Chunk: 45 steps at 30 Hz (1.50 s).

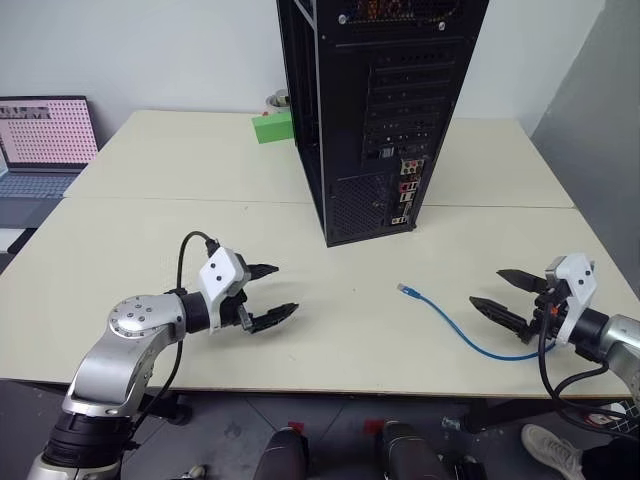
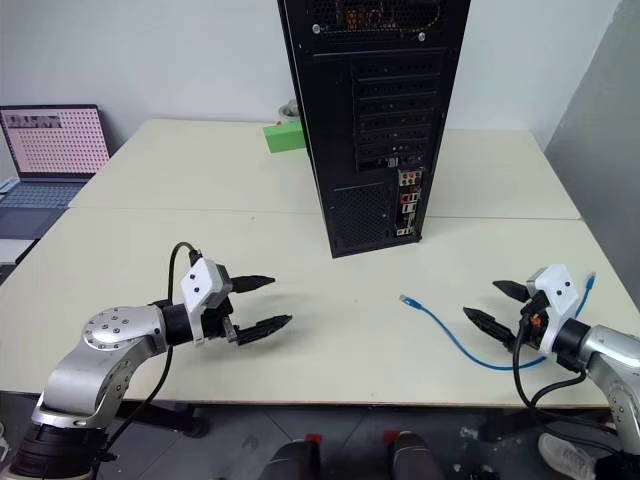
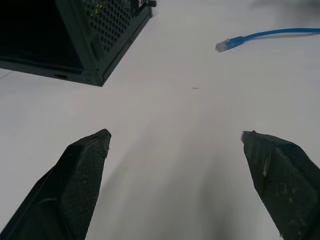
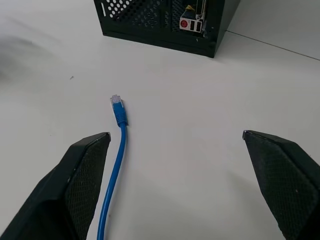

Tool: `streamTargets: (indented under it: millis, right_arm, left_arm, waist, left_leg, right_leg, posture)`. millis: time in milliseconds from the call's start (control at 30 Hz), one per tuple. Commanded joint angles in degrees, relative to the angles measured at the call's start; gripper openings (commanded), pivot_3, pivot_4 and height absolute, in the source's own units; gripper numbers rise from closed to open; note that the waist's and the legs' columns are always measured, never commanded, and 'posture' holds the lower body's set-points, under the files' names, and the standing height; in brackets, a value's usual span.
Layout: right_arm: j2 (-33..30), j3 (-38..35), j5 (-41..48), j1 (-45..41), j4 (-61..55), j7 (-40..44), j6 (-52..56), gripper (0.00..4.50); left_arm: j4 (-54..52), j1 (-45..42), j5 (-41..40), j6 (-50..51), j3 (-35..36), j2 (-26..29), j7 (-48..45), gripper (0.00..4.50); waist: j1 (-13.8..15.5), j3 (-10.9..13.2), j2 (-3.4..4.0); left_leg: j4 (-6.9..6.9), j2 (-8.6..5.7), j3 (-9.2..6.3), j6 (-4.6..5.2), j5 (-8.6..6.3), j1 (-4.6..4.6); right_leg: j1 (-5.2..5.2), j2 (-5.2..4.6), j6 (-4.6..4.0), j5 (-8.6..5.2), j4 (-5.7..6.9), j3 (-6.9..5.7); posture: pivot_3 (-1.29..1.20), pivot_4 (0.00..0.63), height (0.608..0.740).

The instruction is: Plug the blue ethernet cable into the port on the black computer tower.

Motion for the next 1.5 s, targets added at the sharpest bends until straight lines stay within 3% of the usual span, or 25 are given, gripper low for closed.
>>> streamTargets:
  millis: [33,433,733,933,1300,1400,1500]
  right_arm:
    - [-0.1,-1.3,0.5,0.0,-2.0,0.0,-0.3,4.5]
    - [-1.5,-1.5,0.4,1.6,-3.6,0.7,1.0,4.5]
    - [-3.5,-1.1,3.0,6.7,-14.5,0.5,6.8,4.5]
    - [-1.8,5.7,-0.5,5.1,-15.9,-2.7,7.1,4.5]
    - [5.6,17.8,-9.8,-6.7,-1.1,-5.3,2.5,4.5]
    - [6.3,19.9,-12.3,-8.5,2.0,-5.3,1.0,4.02]
    - [6.2,20.6,-14.2,-9.4,3.7,-5.3,0.1,3.24]
  left_arm:
    - [-2.6,0.4,-1.2,-0.4,-0.1,1.2,-1.6,4.47]
    - [-4.2,1.5,-0.1,-1.2,-1.9,3.2,-3.0,4.47]
    - [-5.1,-2.2,0.5,-2.6,-7.2,3.2,-6.5,4.47]
    - [-2.8,-6.7,2.7,-5.9,-12.4,1.7,-9.4,4.47]
    - [-1.5,-9.8,4.1,-7.1,-15.7,-0.7,-10.3,4.47]
    - [-1.6,-9.8,4.2,-7.0,-16.0,-0.9,-10.1,4.5]
    - [-1.9,-9.9,4.1,-6.7,-16.3,-1.2,-9.8,4.5]
  waist:
    - [0.0,0.0,0.0]
    - [0.0,0.0,0.0]
    - [0.1,0.0,0.0]
    - [0.1,0.0,-0.02]
    - [0.0,0.0,-0.05]
    - [0.0,0.0,-0.05]
    - [0.0,0.0,-0.05]
  left_leg:
    - [0.0,0.0,0.0,0.0,0.0,-0.01]
    - [0.0,0.0,0.0,0.0,0.0,-0.01]
    - [0.0,0.0,-0.01,0.0,0.0,-0.02]
    - [0.0,0.0,-0.01,0.0,0.0,-0.02]
    - [0.01,0.01,-0.01,0.0,0.0,-0.05]
    - [0.02,0.0,-0.01,0.0,0.0,-0.07]
    - [0.02,0.0,-0.02,0.0,0.0,-0.07]
  right_leg:
    - [0.0,0.0,0.0,0.0,-0.01,0.0]
    - [-0.01,0.0,0.0,0.0,-0.02,0.0]
    - [-0.01,0.0,0.0,0.0,-0.02,-0.01]
    - [-0.01,0.0,0.0,0.0,-0.02,-0.02]
    - [-0.03,0.02,0.0,0.0,-0.02,-0.02]
    - [-0.03,0.02,0.01,0.0,-0.02,-0.02]
    - [-0.03,0.02,0.01,0.01,-0.01,-0.03]
  posture:
    - [0.0,0.15,0.74]
    - [0.0,0.15,0.74]
    - [0.0,0.15,0.74]
    - [0.0,0.15,0.74]
    - [0.0,0.15,0.74]
    - [0.0,0.15,0.74]
    - [0.0,0.15,0.74]
